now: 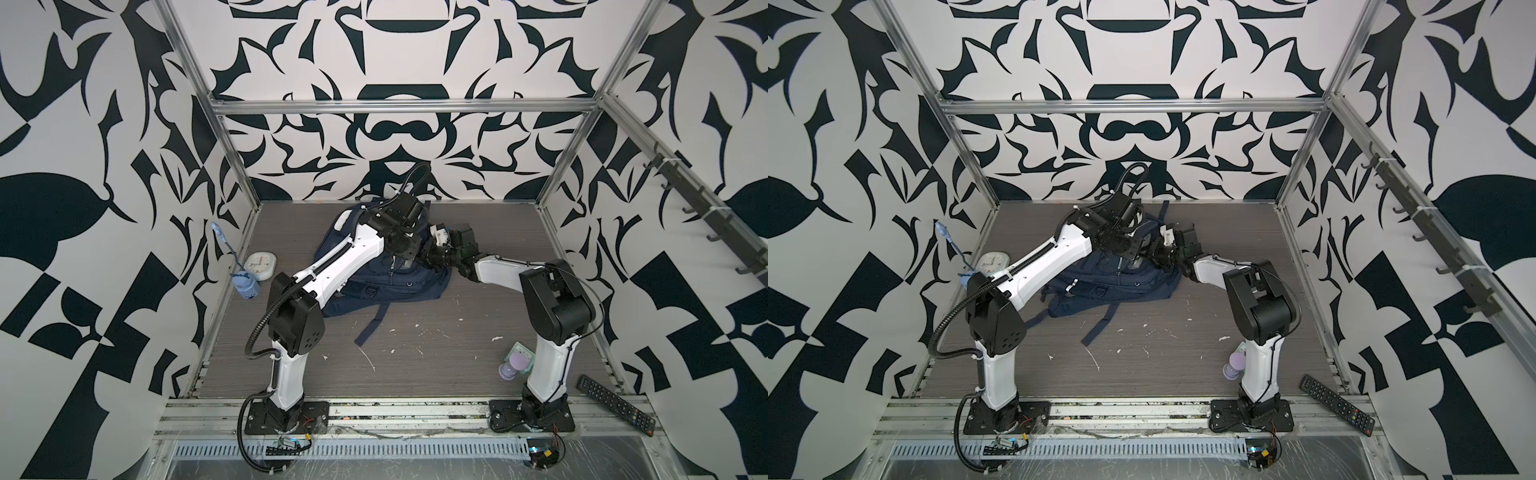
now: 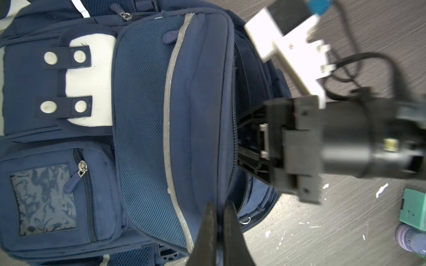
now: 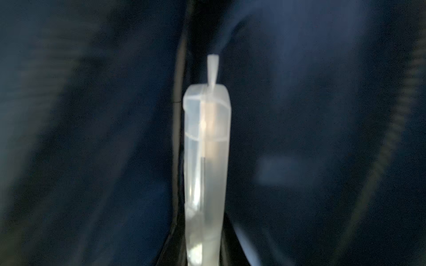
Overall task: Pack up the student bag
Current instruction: 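Push the clear pencil case down into the open pocket with the right gripper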
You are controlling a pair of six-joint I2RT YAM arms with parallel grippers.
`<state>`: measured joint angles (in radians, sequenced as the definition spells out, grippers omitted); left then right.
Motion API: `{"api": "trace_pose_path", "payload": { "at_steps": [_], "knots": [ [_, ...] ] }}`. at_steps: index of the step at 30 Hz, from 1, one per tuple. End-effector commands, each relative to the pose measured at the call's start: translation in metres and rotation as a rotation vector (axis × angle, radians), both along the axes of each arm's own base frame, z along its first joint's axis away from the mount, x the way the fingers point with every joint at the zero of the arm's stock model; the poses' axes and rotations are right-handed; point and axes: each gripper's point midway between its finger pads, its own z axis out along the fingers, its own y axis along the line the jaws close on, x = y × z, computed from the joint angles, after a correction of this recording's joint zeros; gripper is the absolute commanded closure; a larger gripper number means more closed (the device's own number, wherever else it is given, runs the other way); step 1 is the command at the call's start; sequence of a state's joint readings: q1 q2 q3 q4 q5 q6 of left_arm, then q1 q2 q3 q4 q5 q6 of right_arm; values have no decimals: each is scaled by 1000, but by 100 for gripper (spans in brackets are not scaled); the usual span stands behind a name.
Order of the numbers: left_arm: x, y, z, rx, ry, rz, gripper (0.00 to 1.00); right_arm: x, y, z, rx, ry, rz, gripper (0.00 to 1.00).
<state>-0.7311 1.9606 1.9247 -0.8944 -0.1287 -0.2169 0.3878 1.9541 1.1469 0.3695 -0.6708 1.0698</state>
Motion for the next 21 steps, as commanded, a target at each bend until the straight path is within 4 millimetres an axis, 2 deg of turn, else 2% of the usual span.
{"api": "trace_pose_path", "payload": {
  "at_steps": [1,10,15,19,21],
  "knots": [
    [-7,-2,30,-75,-22,-9,100,18,20,46,98,-106,5,90],
    [-13,-3,20,-92,11,-11,100,25,60,42,136,-84,31,84],
    [-11,0,19,-92,10,-5,100,22,73,43,164,-83,58,80],
    [-8,3,21,-100,7,4,100,15,72,34,85,-71,89,57],
    [-7,5,21,-102,9,9,100,11,67,35,39,-80,95,48]
  ]
}}
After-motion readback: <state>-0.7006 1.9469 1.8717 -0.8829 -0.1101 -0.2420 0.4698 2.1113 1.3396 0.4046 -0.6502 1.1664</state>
